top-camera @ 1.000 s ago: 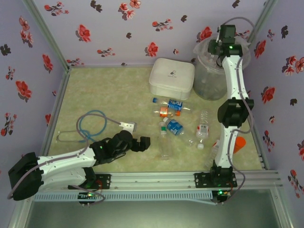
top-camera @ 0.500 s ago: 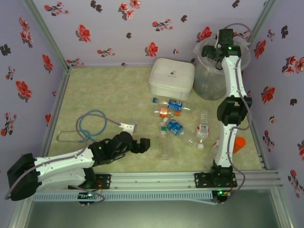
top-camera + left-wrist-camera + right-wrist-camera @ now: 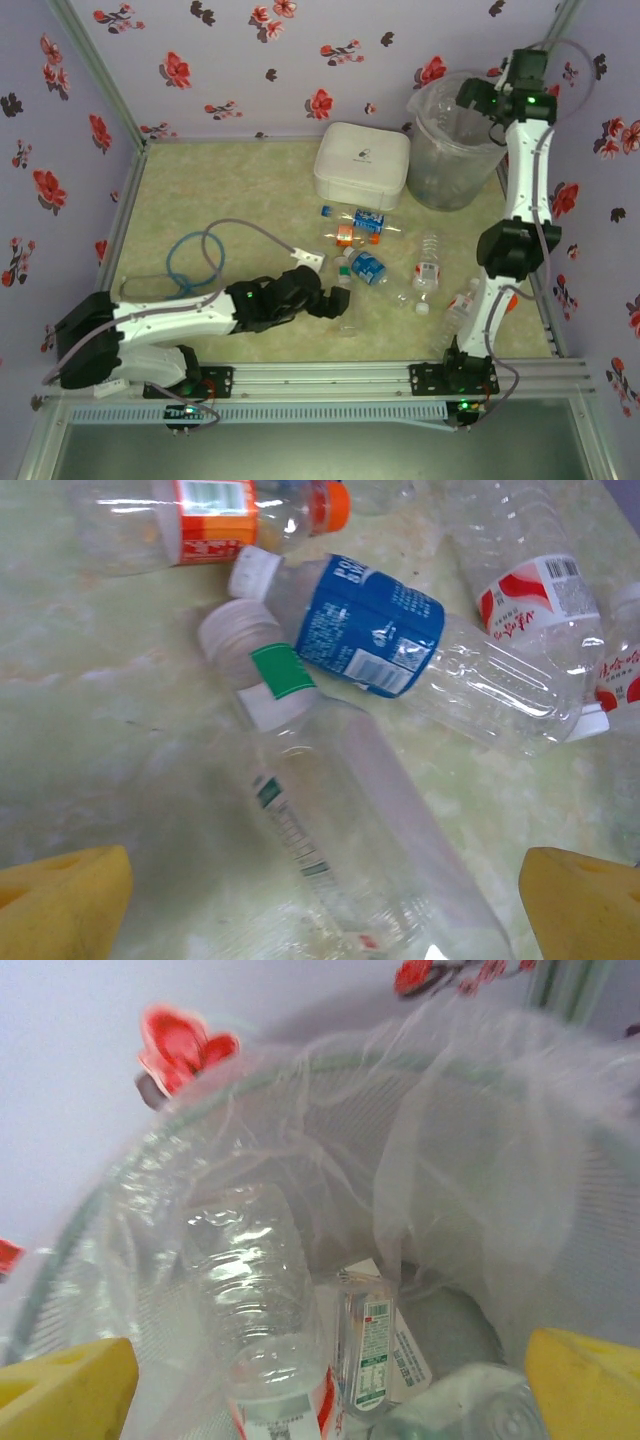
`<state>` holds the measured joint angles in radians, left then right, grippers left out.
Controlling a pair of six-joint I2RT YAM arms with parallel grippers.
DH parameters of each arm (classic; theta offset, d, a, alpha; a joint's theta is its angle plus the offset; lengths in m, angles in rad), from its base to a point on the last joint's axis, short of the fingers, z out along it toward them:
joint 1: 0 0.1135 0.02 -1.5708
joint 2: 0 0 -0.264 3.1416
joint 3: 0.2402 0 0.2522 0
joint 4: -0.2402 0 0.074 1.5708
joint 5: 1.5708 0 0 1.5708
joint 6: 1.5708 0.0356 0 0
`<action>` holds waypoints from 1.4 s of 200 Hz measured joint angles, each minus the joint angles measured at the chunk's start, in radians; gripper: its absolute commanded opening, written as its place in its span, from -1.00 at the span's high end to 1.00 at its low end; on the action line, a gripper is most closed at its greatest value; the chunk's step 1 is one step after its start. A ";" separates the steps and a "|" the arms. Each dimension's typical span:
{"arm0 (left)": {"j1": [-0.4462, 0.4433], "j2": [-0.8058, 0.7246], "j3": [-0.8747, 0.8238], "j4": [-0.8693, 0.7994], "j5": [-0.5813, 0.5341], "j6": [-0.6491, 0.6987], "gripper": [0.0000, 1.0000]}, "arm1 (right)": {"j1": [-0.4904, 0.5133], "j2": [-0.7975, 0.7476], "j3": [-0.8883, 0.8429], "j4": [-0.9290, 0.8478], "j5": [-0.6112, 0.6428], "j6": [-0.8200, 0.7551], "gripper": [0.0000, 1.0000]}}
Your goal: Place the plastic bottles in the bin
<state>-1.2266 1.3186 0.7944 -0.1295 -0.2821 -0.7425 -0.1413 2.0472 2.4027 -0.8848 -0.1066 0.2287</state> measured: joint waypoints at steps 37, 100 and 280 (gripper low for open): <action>-0.035 0.178 0.214 -0.125 -0.004 -0.003 -1.00 | 0.006 -0.292 -0.348 0.140 -0.036 0.062 -0.99; -0.047 0.345 0.316 -0.267 0.000 -0.090 -1.00 | 0.024 -0.652 -0.773 0.292 -0.059 0.163 -0.99; -0.045 0.418 0.262 -0.343 0.115 -0.196 -0.15 | 0.066 -1.009 -1.321 0.389 -0.339 0.214 -0.99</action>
<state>-1.2720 1.7363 1.0561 -0.4728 -0.1669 -0.9390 -0.0750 1.0378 1.0821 -0.4953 -0.4454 0.4427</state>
